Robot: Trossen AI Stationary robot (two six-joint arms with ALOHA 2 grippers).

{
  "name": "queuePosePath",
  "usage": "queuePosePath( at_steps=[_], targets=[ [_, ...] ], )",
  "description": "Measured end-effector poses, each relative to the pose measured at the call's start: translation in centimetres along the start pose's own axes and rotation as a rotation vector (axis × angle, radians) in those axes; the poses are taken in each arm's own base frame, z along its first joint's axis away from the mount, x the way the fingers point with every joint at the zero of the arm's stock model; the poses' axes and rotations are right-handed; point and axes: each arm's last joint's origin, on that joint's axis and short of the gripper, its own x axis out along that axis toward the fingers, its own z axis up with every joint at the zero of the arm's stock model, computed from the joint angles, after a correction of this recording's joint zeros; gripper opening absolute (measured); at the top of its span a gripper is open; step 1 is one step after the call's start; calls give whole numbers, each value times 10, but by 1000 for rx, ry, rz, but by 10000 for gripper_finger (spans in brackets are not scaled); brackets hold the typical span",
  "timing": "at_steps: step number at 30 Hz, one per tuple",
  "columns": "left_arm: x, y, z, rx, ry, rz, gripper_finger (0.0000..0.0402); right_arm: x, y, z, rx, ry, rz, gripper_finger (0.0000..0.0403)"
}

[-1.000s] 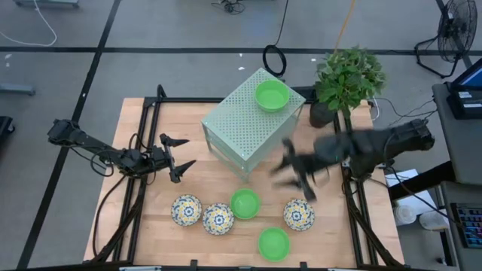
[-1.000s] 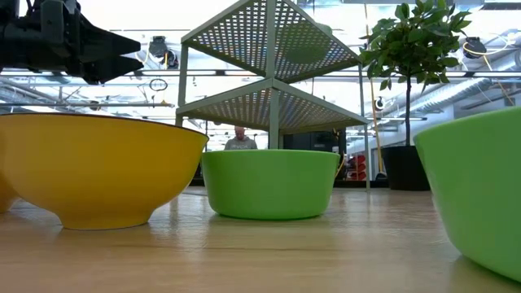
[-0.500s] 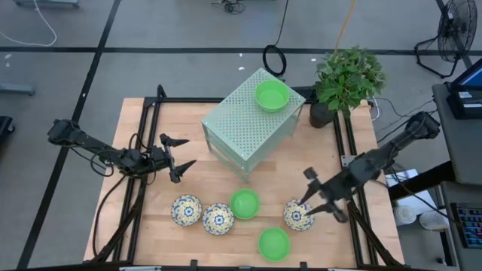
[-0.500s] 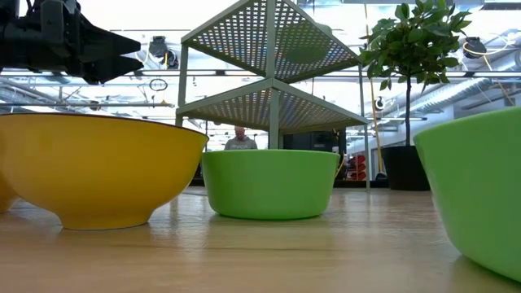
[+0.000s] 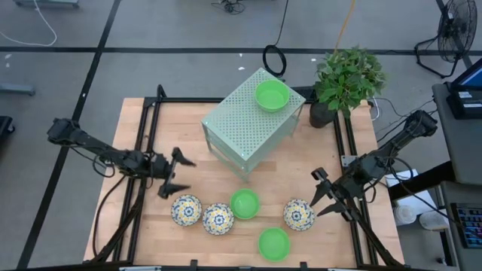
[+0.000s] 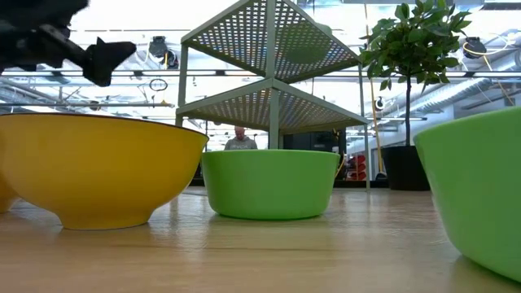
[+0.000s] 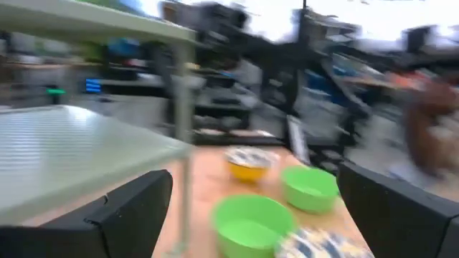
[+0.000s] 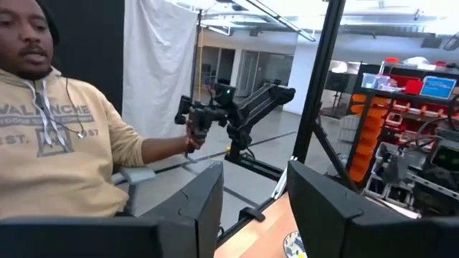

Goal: Pick & Place Mini bowls
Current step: Stack the top green bowl on the green bowl on the shelf

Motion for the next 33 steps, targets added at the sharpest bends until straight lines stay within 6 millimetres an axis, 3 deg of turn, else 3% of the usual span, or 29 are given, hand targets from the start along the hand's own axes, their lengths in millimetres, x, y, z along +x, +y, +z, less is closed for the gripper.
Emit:
queuePosePath(
  at_steps=[8,14,19,23,30,33],
  targets=[
    [10,-9,3,51,-101,-155,397,0,-1,-1,35,10,-50,141],
    [26,-6,-11,-72,15,3,397,0,-1,-1,34,12,-52,141],
    [59,-4,-20,-165,167,241,397,0,-2,-1,35,12,-54,141],
    [92,-2,-22,-143,341,330,397,0,-2,-1,35,12,-54,141],
    [142,-2,8,-317,533,355,397,0,-1,-1,35,13,-53,141],
    [155,-6,9,-376,603,374,397,0,-1,-2,35,19,-52,141]
  ],
)
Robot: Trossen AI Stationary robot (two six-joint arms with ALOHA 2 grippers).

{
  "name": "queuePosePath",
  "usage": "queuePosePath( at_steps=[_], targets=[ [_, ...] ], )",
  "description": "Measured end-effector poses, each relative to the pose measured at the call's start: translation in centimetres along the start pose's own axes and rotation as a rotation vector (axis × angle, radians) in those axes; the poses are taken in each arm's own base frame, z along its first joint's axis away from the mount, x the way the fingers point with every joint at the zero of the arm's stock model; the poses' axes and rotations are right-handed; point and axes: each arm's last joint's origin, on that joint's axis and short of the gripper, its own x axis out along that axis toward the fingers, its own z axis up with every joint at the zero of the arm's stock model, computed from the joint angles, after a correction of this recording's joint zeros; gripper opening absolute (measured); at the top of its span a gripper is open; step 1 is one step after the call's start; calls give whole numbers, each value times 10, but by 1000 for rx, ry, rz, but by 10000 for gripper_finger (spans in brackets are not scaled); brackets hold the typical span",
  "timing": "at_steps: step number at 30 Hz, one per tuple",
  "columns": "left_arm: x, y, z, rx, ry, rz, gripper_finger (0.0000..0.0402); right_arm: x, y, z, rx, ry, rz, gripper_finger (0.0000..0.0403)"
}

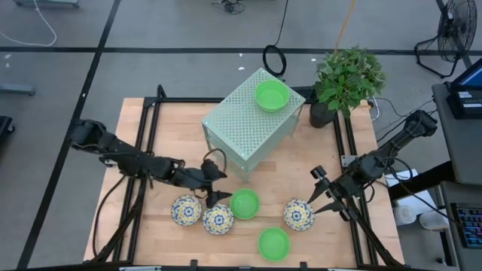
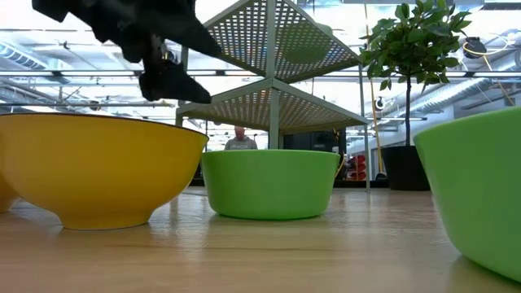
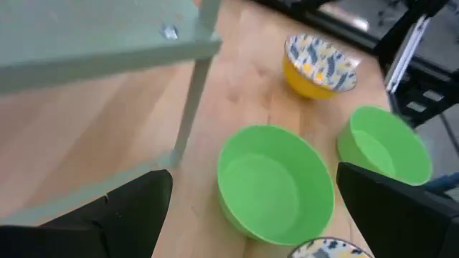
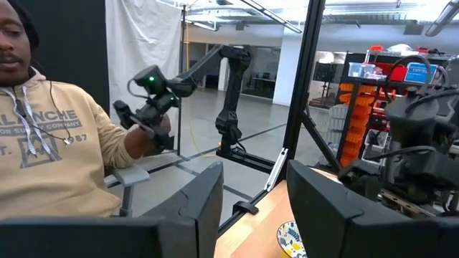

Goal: Pick & Place Mini bowls
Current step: Stack the top green bowl on the green bowl on the shelf

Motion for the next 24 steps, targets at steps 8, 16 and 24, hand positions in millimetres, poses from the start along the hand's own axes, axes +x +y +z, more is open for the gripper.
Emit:
queuePosePath(
  at_steps=[8,16,24],
  targets=[
    [37,16,-24,-33,192,140,397,0,0,0,-1,1,-1,141],
    [60,32,-29,-111,248,84,397,0,0,0,-7,-1,-2,141],
    [62,41,-36,-122,318,148,397,0,0,0,-1,0,-3,141]
  ],
)
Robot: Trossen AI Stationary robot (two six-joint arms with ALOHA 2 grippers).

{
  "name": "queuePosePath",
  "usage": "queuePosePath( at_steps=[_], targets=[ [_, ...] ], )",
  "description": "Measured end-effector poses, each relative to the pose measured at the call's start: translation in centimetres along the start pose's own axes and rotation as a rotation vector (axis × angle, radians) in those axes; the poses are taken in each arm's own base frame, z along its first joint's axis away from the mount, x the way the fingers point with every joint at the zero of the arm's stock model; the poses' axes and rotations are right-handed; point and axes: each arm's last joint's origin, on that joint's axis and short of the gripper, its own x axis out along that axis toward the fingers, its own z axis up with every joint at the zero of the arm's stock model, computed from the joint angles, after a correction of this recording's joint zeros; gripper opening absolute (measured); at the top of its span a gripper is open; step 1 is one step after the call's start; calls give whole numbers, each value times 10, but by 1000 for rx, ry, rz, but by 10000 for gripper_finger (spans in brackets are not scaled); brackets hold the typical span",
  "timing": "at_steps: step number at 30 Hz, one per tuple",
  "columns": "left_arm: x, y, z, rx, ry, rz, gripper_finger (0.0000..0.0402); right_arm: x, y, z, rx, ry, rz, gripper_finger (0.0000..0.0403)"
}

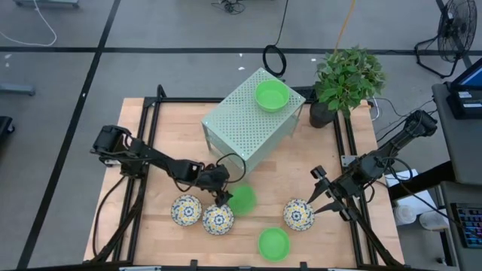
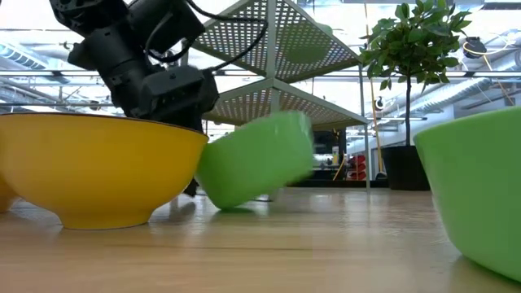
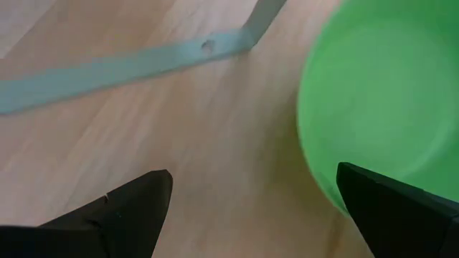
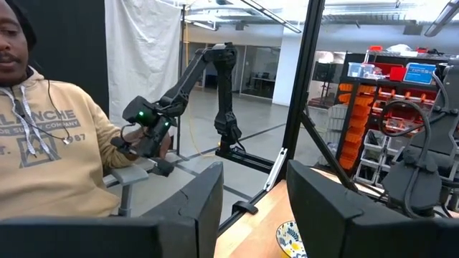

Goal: Pick & Place Mini bowls
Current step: Stack the top green bowl on the green bowl on the shelf

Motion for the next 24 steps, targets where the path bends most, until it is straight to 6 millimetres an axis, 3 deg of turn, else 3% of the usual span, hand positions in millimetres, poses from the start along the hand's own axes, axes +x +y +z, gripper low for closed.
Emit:
queuePosePath(
  at_steps=[12,24],
  targets=[
    [-1,4,-6,-14,79,22,397,0,0,0,-2,0,0,141],
    [-4,11,-11,-193,129,119,397,0,0,0,0,0,0,141]
  ],
)
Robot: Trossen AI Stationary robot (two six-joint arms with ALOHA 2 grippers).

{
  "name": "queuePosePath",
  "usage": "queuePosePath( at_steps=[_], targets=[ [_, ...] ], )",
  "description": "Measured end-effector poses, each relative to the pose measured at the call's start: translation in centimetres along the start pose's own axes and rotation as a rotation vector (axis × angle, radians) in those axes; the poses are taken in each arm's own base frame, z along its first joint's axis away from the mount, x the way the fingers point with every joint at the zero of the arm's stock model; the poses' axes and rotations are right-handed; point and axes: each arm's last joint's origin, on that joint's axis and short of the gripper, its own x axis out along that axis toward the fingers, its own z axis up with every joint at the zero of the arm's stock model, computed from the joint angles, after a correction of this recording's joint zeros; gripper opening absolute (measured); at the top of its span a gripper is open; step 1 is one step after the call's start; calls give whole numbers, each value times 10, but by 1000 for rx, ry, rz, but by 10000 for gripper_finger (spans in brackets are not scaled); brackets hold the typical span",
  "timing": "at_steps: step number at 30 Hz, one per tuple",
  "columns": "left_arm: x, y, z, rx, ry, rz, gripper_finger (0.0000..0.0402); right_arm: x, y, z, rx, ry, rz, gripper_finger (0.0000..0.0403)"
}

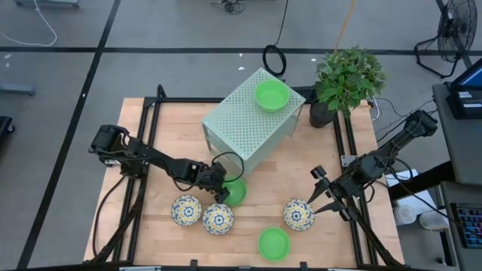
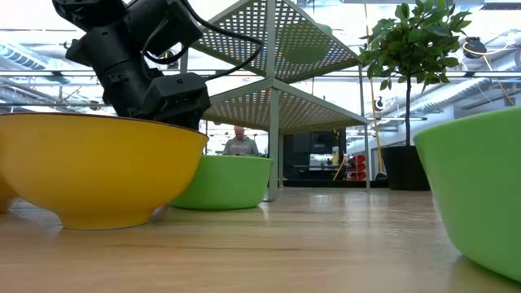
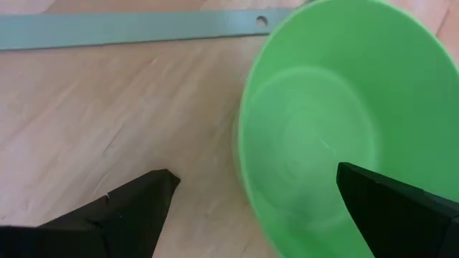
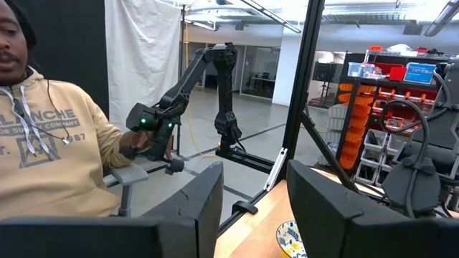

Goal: Pick & Place Mini bowls
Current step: Stack the top green bowl on the green bowl on the shelf

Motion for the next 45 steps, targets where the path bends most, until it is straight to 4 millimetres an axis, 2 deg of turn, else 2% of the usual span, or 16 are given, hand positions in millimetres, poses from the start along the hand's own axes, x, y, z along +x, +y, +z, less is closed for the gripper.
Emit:
queuePosePath(
  at_steps=[10,20,23,31,35,41,45],
  targets=[
    [1,4,-5,3,-16,79,397,0,0,0,1,0,0,141],
    [0,-2,-11,70,5,44,387,0,0,0,1,0,0,141],
    [0,-3,-12,77,10,41,353,0,0,0,1,0,0,141],
    [0,-2,-13,74,28,39,207,0,0,0,1,1,0,141],
    [0,-2,-13,76,-19,73,146,0,0,0,1,1,0,141],
    [0,-1,-12,85,-39,88,90,0,0,0,1,1,0,141],
    [1,-2,-12,178,-25,76,62,0,0,0,0,2,0,141]
  ],
)
